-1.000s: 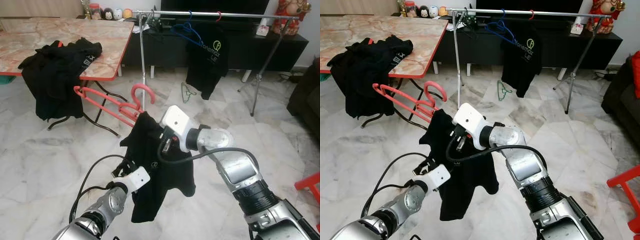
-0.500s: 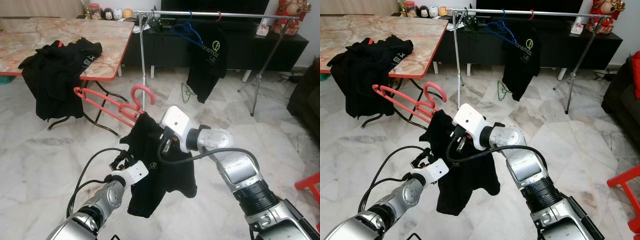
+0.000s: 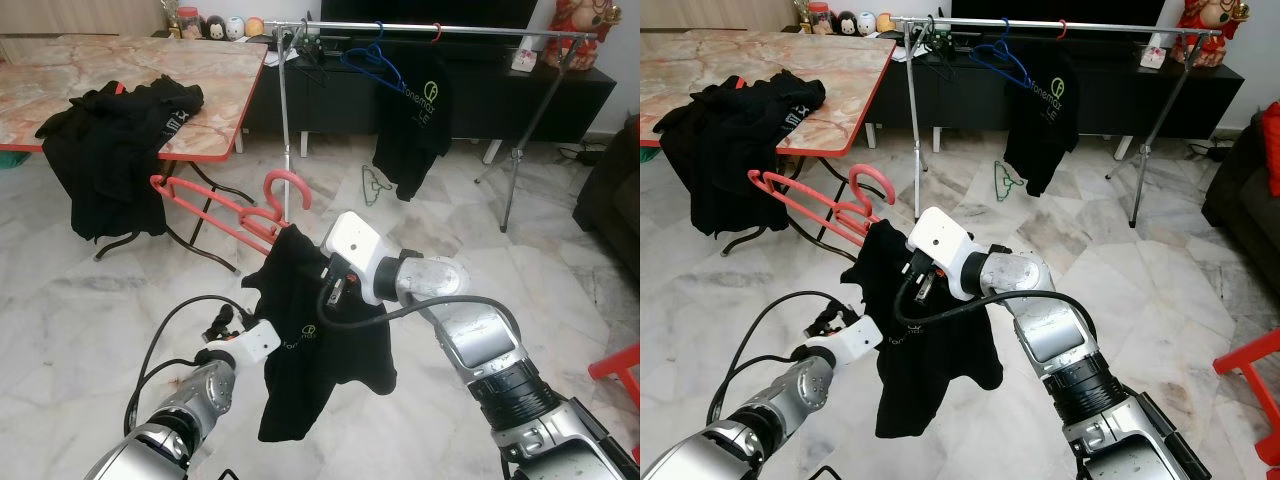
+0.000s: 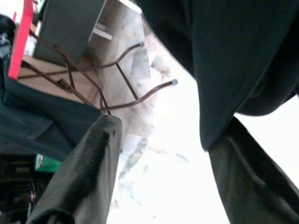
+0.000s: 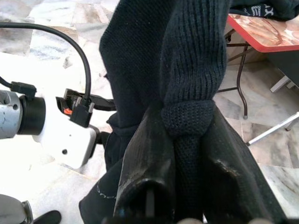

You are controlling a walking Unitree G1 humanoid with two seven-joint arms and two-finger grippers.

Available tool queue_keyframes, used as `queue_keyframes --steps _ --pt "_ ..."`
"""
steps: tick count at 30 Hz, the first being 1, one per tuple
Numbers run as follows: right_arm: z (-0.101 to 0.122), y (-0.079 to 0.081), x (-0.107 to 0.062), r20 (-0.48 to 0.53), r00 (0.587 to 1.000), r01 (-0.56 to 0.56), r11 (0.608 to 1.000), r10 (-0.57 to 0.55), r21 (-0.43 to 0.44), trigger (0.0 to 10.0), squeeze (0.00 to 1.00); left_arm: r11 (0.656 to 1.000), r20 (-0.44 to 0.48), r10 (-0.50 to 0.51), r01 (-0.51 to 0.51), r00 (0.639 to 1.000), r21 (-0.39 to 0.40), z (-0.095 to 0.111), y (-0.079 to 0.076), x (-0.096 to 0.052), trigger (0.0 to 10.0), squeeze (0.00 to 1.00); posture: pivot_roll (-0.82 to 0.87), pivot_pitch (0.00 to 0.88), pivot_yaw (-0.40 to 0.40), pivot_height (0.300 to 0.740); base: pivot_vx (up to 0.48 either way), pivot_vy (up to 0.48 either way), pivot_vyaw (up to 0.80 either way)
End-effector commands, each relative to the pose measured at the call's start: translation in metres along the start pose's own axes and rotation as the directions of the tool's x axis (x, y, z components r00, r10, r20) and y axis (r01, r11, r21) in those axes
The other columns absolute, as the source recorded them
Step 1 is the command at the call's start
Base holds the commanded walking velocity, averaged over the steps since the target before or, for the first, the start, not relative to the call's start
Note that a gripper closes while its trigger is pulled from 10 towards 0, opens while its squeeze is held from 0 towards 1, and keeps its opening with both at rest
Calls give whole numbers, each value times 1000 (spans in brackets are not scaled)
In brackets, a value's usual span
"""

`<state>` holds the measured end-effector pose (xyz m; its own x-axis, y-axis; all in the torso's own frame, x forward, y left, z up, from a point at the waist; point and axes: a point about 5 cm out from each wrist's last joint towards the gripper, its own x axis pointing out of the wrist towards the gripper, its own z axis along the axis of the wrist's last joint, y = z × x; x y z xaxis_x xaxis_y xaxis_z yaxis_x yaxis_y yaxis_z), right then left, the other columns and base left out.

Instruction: Hang hanger

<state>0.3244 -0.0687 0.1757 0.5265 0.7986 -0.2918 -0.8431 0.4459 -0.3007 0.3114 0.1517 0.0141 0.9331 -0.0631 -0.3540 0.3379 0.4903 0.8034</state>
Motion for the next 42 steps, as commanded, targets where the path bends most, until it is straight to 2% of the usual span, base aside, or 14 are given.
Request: queue_keyframes --steps 1,2,3,4,8,9,10,11,13,22,30,31,32,42 --pt "6 -1 -1 29 1000 7 1000 -6 -16 0 0 999 -4 -37 37 999 -30 -3 -7 -3 4353 0 -109 0 -46 740 0 0 0" --pt "6 -1 -1 29 1000 6 1000 -6 -17 0 0 998 -1 -43 43 999 -35 -2 -8 -3 2784 0 -109 0 -46 740 0 0 0" --pt "6 -1 -1 30 1000 6 1000 -5 -18 0 0 998 0 -41 41 999 -57 -2 -11 -4 157 0 -113 0 -47 740 0 0 0" --pt "6 -1 -1 31 1000 6 1000 -5 -18 0 0 997 0 -40 40 999 -66 -1 -13 -5 0 0 -113 0 -47 740 0 0 0" --pt "7 -1 -1 31 999 6 1000 -5 -19 0 0 989 10 -51 52 999 -135 1 -18 -6 0 0 -114 0 -48 740 0 0 0" --pt "7 -1 -2 30 1000 5 1000 -5 -19 0 0 983 26 -67 71 997 -171 2 -20 -7 1451 0 -113 0 -49 740 0 0 0" --pt "7 -1 -2 30 1000 5 1000 -5 -19 0 0 979 41 -80 86 996 -187 4 -21 -7 2431 0 -113 0 -49 740 0 0 0" --pt "6 -1 -1 29 1000 4 1000 -3 -18 0 0 975 63 -94 104 994 -198 7 -22 -8 4157 0 -113 0 -49 740 0 0 0" --pt "6 0 -1 30 1000 2 1000 -1 -17 0 0 973 73 -88 101 993 -205 9 -23 -8 4549 0 -113 0 -49 740 0 0 0" --pt "7 1 0 32 999 -2 1000 3 -17 0 0 966 96 -29 52 995 -253 16 -19 -6 5020 0 -113 0 -49 740 0 0 0" --pt "7 2 0 35 999 -6 1000 7 -15 0 0 967 77 -31 49 997 -251 15 -18 -5 4784 0 -113 0 -49 740 0 0 0" --pt "7 2 0 36 999 -7 1000 7 -15 0 0 966 72 -32 50 997 -252 15 -18 -5 3686 0 -113 0 -49 740 0 0 0" --pt "7 2 0 36 999 -7 1000 8 -15 0 0 966 70 -35 52 997 -255 15 -18 -5 0 0 -115 0 -50 740 0 0 0" --pt "8 2 -1 36 999 -7 1000 7 -17 0 0 961 70 -47 64 996 -267 15 -18 -5 0 0 -116 0 -49 740 0 0 0"
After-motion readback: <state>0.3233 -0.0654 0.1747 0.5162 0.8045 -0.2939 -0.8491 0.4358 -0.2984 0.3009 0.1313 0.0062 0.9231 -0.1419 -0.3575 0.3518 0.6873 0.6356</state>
